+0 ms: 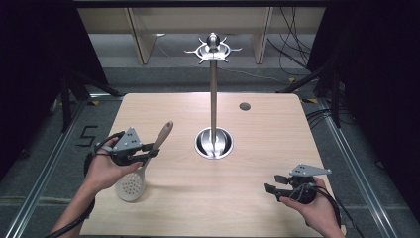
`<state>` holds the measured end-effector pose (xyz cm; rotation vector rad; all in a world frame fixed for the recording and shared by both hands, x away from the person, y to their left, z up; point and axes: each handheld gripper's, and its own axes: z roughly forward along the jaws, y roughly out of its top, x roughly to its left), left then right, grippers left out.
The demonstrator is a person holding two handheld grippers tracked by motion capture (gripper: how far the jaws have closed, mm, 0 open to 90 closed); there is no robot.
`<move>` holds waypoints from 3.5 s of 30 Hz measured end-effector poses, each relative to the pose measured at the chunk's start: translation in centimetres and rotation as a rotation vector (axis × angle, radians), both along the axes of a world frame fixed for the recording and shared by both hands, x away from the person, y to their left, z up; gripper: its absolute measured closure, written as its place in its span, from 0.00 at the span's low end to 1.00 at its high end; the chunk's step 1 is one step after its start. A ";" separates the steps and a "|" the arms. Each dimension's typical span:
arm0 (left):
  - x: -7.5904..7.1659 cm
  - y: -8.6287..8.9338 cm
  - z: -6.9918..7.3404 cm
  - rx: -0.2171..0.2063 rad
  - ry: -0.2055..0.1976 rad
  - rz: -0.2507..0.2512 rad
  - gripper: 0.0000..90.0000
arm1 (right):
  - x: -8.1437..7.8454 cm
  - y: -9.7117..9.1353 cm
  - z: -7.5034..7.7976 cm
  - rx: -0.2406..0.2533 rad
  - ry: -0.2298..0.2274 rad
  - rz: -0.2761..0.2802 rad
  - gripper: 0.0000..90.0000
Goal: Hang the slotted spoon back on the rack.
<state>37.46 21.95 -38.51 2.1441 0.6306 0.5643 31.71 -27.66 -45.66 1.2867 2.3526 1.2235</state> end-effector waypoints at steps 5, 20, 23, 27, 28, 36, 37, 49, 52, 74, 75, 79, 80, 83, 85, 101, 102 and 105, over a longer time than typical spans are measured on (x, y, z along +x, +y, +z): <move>-0.6 0.1 -0.3 -0.078 -0.038 0.069 0.82 | 0.0 -0.1 0.0 -0.005 -0.014 0.000 0.50; -1.6 0.3 0.5 -0.203 -0.099 0.156 0.82 | 0.0 0.0 0.0 -0.004 -0.002 -0.002 0.50; -1.6 0.0 0.6 -0.199 -0.109 0.153 0.82 | 0.1 0.0 -0.1 0.011 -0.007 0.002 0.50; -1.5 -0.4 0.9 -0.229 -0.117 0.156 0.82 | -0.1 0.1 0.0 0.004 0.004 -0.011 0.50; -1.6 -0.5 1.0 -0.233 -0.119 0.161 0.82 | -0.1 0.1 0.0 0.005 0.003 -0.011 0.50; -1.5 -1.7 1.8 -0.246 -0.126 0.179 0.82 | -0.1 0.1 0.0 0.021 0.003 -0.012 0.50; -1.4 -1.8 1.9 -0.245 -0.128 0.179 0.82 | -0.1 0.1 0.0 0.019 0.005 -0.012 0.50; -0.9 -3.5 2.7 -0.279 -0.149 0.183 0.82 | 0.0 -0.1 0.0 0.000 -0.014 -0.002 0.50; -0.8 -3.8 2.9 -0.286 -0.150 0.191 0.82 | 0.0 -0.1 0.0 -0.002 -0.015 -0.002 0.50; 0.2 -6.1 4.0 -0.312 -0.168 0.226 0.82 | 0.0 -0.1 0.0 0.002 -0.010 -0.004 0.50; 0.2 -6.2 4.1 -0.312 -0.170 0.228 0.82 | 0.0 -0.1 0.0 0.001 -0.012 -0.004 0.50; 0.3 -6.6 4.3 -0.314 -0.170 0.228 0.82 | 0.0 -0.1 0.0 0.001 -0.012 -0.004 0.50; 0.4 -6.6 4.3 -0.321 -0.171 0.229 0.82 | 0.0 -0.1 0.0 0.001 -0.012 -0.004 0.50; 0.4 -6.8 4.5 -0.326 -0.170 0.242 0.82 | 0.0 -0.1 0.0 0.001 -0.012 -0.003 0.50; 0.5 -6.9 4.5 -0.336 -0.173 0.233 0.82 | 0.0 -0.1 0.0 0.001 -0.012 -0.003 0.50; 0.9 -7.8 5.0 -0.377 -0.181 0.300 0.82 | 0.0 -0.1 0.0 0.006 -0.010 -0.002 0.50; 0.9 -7.8 5.0 -0.364 -0.195 0.302 0.82 | 0.0 -0.1 0.0 0.002 -0.010 -0.002 0.50; 0.9 -8.0 5.1 -0.377 -0.186 0.299 0.82 | 0.0 -0.1 0.0 0.002 -0.010 -0.003 0.50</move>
